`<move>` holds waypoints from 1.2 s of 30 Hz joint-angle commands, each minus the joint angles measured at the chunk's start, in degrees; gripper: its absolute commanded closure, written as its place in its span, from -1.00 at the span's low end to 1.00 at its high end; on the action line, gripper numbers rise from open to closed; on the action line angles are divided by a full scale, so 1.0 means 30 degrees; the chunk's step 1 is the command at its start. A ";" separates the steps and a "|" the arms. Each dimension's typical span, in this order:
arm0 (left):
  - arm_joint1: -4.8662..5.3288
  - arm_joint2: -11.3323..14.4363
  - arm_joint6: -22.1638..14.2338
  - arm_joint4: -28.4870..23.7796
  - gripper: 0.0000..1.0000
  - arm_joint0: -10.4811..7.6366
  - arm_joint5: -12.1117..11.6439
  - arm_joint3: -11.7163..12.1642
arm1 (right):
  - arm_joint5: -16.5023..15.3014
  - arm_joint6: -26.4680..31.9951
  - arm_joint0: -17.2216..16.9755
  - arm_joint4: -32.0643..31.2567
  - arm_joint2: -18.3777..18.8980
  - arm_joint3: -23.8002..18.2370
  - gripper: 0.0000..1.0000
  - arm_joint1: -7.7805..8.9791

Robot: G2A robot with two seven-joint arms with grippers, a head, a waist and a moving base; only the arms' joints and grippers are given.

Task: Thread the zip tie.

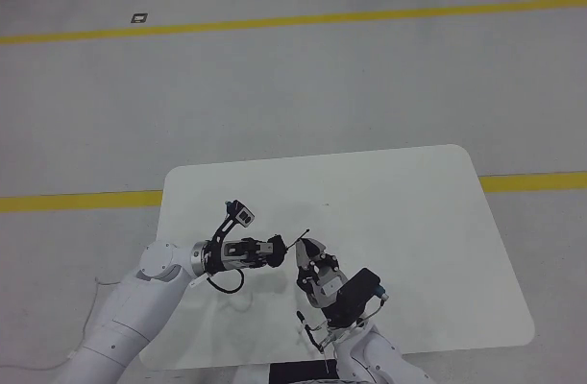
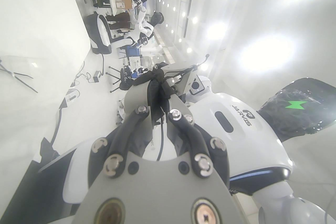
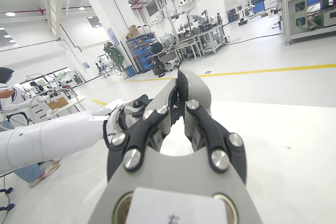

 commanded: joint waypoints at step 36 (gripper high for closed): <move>0.0000 0.0000 0.0000 0.0000 1.00 0.0000 0.0000 0.0000 | -0.0272 -0.0483 -0.0206 0.0103 0.0002 -0.0286 1.00 0.0055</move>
